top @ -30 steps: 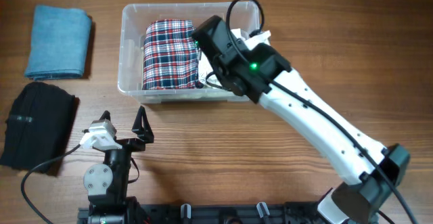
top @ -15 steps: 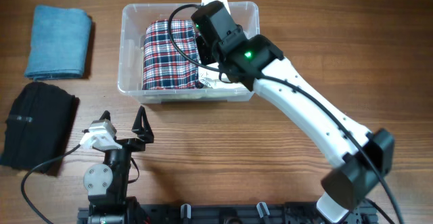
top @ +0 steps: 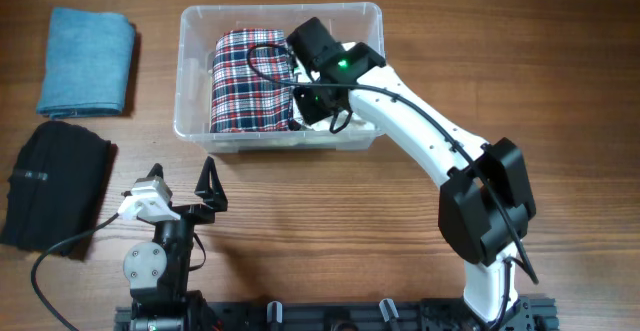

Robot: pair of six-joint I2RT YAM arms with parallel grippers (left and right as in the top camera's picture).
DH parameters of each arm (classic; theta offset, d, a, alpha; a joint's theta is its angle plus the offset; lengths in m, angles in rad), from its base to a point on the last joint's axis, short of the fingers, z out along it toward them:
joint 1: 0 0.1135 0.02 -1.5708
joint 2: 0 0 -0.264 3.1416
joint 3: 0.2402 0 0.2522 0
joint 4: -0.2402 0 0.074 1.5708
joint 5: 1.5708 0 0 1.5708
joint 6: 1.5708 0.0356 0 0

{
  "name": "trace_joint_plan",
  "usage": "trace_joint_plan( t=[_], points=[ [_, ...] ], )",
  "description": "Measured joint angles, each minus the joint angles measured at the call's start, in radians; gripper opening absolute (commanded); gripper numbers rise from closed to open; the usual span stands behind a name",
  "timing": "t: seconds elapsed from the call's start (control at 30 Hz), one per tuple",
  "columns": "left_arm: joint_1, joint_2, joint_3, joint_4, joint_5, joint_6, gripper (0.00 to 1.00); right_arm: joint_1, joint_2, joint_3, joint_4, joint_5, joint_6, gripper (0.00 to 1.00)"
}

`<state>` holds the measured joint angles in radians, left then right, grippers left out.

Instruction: Pack container

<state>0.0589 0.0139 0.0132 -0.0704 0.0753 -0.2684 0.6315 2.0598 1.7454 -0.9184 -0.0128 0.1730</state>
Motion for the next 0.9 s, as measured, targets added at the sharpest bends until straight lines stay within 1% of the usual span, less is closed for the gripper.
trace_joint_plan(
  t=[0.3,0.5,0.53,0.57,0.6,0.63,0.7,0.73,0.77,0.83,0.9],
  points=[
    [0.0,0.0,0.0,0.0,0.0,0.0,1.0,-0.079,0.1,0.0,0.002,-0.039,-0.048,0.04],
    [0.0,0.0,0.0,0.0,0.0,0.0,1.0,-0.09,0.102,0.023,-0.014,-0.066,-0.048,0.04],
    [0.0,0.0,0.0,0.0,0.0,0.0,1.0,-0.092,0.1,0.04,-0.024,-0.076,-0.048,0.06],
    [0.0,0.0,0.0,0.0,0.0,0.0,1.0,-0.095,0.088,0.062,-0.037,-0.085,-0.047,0.25],
    [0.0,0.0,0.0,0.0,0.0,0.0,1.0,-0.098,0.068,0.077,-0.051,-0.092,-0.048,0.47],
    [0.0,0.0,0.0,0.0,0.0,0.0,1.0,-0.099,0.041,0.089,-0.068,-0.095,-0.048,0.63],
    [0.0,0.0,0.0,0.0,0.0,0.0,1.0,-0.103,-0.072,0.117,-0.094,-0.1,-0.058,0.89],
    [0.0,0.0,0.0,0.0,0.0,0.0,1.0,-0.103,-0.111,0.126,-0.096,-0.099,-0.056,0.99],
    [0.0,0.0,0.0,0.0,0.0,0.0,1.0,-0.108,-0.206,0.139,-0.096,-0.089,-0.06,1.0],
    [0.0,0.0,0.0,0.0,0.0,0.0,1.0,-0.126,-0.311,0.157,-0.09,-0.067,-0.058,1.0],
    [0.0,0.0,0.0,0.0,0.0,0.0,1.0,-0.186,-0.393,0.166,-0.084,-0.025,-0.035,1.0]
  ],
)
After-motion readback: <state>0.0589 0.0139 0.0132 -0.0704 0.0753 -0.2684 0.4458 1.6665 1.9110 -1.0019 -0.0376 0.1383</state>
